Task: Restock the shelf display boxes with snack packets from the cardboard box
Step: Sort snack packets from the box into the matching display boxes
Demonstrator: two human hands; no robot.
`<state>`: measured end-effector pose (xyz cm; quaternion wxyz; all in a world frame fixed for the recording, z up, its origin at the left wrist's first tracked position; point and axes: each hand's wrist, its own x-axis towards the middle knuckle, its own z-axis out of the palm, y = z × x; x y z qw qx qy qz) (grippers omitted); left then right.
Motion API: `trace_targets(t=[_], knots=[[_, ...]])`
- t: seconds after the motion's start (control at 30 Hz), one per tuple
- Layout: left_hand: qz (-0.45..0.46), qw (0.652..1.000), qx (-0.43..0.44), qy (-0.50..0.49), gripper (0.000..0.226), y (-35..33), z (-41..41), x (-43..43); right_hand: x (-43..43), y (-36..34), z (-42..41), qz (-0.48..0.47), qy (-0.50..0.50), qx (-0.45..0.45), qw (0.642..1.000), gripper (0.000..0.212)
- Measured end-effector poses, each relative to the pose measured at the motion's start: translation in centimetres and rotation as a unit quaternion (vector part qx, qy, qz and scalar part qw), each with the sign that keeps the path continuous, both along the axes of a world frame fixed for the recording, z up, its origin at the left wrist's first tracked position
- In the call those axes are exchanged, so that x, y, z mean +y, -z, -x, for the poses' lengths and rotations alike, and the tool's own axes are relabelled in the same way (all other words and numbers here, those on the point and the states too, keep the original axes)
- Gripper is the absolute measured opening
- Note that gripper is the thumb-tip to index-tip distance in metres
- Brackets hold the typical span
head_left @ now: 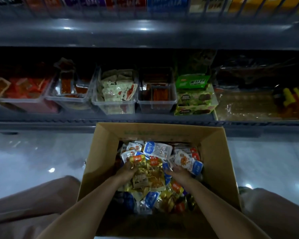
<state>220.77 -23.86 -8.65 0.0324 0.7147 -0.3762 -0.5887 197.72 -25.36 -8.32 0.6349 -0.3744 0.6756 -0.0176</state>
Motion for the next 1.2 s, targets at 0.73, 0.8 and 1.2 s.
trace_targets(t=[0.73, 0.8, 1.2], knots=[[-0.071, 0.972, 0.087, -0.206, 0.04, 1.2, 4.1, 0.6, -1.3, 0.3, 5.5, 0.021, -0.066, -0.039, 0.997, 0.014], [-0.077, 0.968, 0.089, -0.223, 0.03, 0.8, 4.3, 0.3, -2.4, -0.5, 4.2, 0.038, -0.02, -0.045, 0.998, 0.027], [-0.081, 0.973, 0.099, -0.192, 0.015, 0.7, 5.3, 0.1, 1.8, 5.9, -2.8, -0.004, 0.21, -0.027, 0.977, 0.016]])
